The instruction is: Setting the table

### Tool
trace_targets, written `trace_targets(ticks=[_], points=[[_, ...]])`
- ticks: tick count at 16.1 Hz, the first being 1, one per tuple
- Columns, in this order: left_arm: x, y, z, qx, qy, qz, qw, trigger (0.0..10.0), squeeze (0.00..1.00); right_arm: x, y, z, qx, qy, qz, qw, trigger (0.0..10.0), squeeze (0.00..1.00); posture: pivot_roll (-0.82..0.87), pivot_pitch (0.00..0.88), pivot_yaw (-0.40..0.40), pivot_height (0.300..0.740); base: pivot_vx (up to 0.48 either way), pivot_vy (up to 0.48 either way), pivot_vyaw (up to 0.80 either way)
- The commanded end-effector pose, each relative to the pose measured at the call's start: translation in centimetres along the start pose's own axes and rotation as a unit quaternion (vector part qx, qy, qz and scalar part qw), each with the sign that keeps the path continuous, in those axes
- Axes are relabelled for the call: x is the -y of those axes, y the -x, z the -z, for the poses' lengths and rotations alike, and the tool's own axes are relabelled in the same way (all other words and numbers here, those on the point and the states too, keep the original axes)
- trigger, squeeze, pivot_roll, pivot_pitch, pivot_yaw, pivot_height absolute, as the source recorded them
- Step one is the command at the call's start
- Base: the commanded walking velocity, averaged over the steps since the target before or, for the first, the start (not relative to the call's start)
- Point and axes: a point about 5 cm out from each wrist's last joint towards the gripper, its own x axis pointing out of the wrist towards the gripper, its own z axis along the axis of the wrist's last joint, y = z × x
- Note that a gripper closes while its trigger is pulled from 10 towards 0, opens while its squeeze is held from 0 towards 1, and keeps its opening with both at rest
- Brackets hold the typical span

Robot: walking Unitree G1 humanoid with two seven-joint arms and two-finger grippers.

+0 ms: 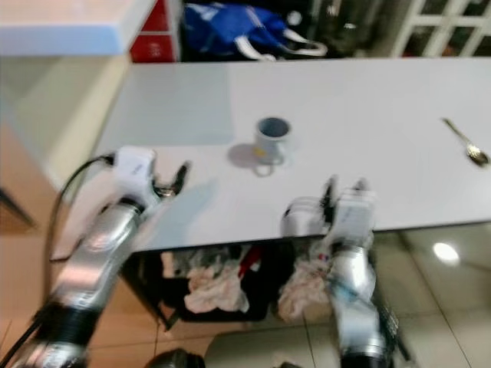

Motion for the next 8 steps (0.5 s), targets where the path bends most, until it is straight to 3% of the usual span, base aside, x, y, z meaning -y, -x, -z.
trace_targets(ticks=[1,2,5,8], points=[[1.1,1.1,0.1,0.018,-0.001,0.060,0.998,10.0,0.00,-0.2,-0.2,-0.7,0.007,-0.010,-0.008,1.000,10.0,0.00,0.00,0.000,0.028,0.722,0.000,0.000,0.00],[1.3,1.2,0.2,0.023,-0.006,0.064,0.998,10.0,0.00,0.0,-0.4,-0.7,0.002,-0.010,-0.006,1.000,10.0,0.00,0.01,0.000,0.024,0.722,0.000,0.000,0.00],[1.8,-0.6,-1.0,0.041,0.009,0.034,0.999,10.0,0.00,0.0,-1.9,-1.5,0.007,-0.013,-0.005,1.000,10.0,0.00,0.02,0.000,0.014,0.722,0.000,0.000,0.00],[1.9,-1.8,-1.9,0.047,0.011,0.010,0.999,10.0,0.00,-1.0,-3.4,-2.3,0.010,-0.014,-0.028,0.999,10.0,0.00,0.04,0.000,0.001,0.722,0.000,0.431,0.00]])
